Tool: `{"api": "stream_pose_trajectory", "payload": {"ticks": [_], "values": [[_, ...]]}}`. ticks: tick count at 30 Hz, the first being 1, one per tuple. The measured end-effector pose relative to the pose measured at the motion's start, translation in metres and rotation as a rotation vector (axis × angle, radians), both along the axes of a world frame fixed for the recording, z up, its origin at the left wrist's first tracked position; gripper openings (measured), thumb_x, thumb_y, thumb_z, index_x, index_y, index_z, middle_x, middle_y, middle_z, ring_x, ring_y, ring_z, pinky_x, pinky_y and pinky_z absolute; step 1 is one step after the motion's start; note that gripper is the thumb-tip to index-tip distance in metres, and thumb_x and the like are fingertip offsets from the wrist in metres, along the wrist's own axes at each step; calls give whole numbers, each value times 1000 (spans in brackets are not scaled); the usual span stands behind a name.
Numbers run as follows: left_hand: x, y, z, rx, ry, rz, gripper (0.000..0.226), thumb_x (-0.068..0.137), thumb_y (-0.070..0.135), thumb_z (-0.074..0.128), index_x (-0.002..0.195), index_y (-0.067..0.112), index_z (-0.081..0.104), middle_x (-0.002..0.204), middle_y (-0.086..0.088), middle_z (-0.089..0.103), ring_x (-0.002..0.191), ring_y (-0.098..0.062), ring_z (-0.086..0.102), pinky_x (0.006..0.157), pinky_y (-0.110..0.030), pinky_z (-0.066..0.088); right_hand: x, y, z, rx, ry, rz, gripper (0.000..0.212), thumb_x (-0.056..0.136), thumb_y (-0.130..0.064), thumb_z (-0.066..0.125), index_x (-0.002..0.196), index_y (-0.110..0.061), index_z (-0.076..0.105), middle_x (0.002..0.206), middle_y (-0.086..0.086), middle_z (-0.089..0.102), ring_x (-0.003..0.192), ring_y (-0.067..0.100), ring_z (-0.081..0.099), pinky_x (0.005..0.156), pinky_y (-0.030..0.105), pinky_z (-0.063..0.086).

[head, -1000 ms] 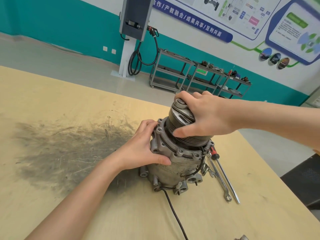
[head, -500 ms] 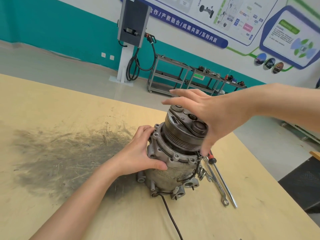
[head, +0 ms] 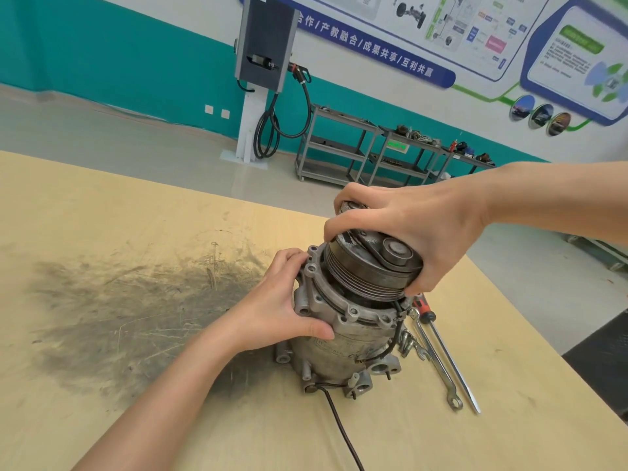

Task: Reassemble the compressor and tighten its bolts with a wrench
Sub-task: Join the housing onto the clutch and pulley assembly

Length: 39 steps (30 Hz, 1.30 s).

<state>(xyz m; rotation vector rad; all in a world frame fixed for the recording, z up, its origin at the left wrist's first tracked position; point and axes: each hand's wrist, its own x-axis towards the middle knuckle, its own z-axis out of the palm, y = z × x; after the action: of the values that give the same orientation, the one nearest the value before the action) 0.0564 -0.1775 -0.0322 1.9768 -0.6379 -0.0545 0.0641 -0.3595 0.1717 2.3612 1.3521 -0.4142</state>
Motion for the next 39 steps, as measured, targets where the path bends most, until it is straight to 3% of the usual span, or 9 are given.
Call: {"api": "stream_pose_trajectory", "payload": {"ticks": [6, 11, 14, 19, 27, 29, 32, 35, 39], "values": [[-3, 2, 4, -1, 28, -9, 125, 53, 62, 84, 152, 36, 13, 138, 24, 25, 135, -2, 30, 113, -40, 34, 1, -6, -4, 106, 80, -85, 101, 61, -50, 85, 138, -43, 21, 121, -7, 26, 108, 14, 43, 81, 8, 42], [-4, 1, 5, -14, 23, 10, 130, 46, 69, 80, 151, 43, 9, 141, 27, 23, 139, -4, 27, 115, -44, 31, 4, -6, 1, 116, 87, -163, 99, 59, -51, 87, 133, -50, 21, 119, -13, 27, 111, 11, 46, 80, 5, 44], [-5, 1, 7, -5, 22, 22, 131, 47, 68, 82, 151, 43, 7, 144, 25, 21, 140, -7, 25, 116, -46, 29, 4, -6, 2, 118, 108, -223, 98, 59, -50, 88, 132, -51, 23, 123, -12, 31, 113, 13, 46, 86, 17, 50], [-6, -2, 8, 52, 6, 40, 134, 45, 71, 79, 150, 45, 0, 148, 21, 18, 143, -13, 21, 117, -48, 25, 2, -13, 6, 255, 287, -552, 91, 53, -55, 80, 127, -54, 28, 127, -20, 46, 109, -1, 53, 76, 19, 53], [-9, 0, 13, 84, 8, 16, 129, 50, 72, 77, 152, 38, 5, 144, 20, 19, 141, -13, 25, 116, -48, 28, -6, -11, -8, 298, 212, -641, 96, 57, -66, 81, 133, -54, 23, 128, -9, 35, 115, 19, 50, 71, 22, 54], [-10, 2, 14, 110, 14, -23, 128, 56, 66, 82, 153, 36, 3, 143, 22, 17, 142, -11, 23, 117, -46, 27, -7, -11, -9, 262, 179, -621, 99, 57, -70, 71, 138, -53, 18, 127, -8, 31, 117, 21, 48, 74, 21, 52], [-10, 11, 19, 139, 58, -76, 131, 56, 65, 80, 152, 40, -7, 149, 30, 2, 145, -6, 12, 117, -36, 22, -9, -18, -10, 275, 175, -594, 104, 56, -76, 63, 143, -55, 11, 133, -14, 28, 126, 17, 41, 93, 27, 46], [-15, 17, 36, -2, 29, -10, 135, 43, 89, 64, 152, 41, 0, 155, 29, 3, 144, 5, 9, 111, -24, 17, -11, -37, -16, 465, 221, -549, 102, 52, -88, 62, 137, -69, 8, 150, -27, 22, 138, 0, 27, 109, 26, 29], [-28, 5, 64, -126, -45, 35, 134, 37, 102, 47, 151, 41, 12, 157, 28, 16, 140, 14, 16, 112, -21, 20, -17, -69, -47, 1041, 337, -621, 109, 55, -89, 62, 147, -50, 20, 146, -20, 45, 133, 0, 44, 103, 21, 45]]}}
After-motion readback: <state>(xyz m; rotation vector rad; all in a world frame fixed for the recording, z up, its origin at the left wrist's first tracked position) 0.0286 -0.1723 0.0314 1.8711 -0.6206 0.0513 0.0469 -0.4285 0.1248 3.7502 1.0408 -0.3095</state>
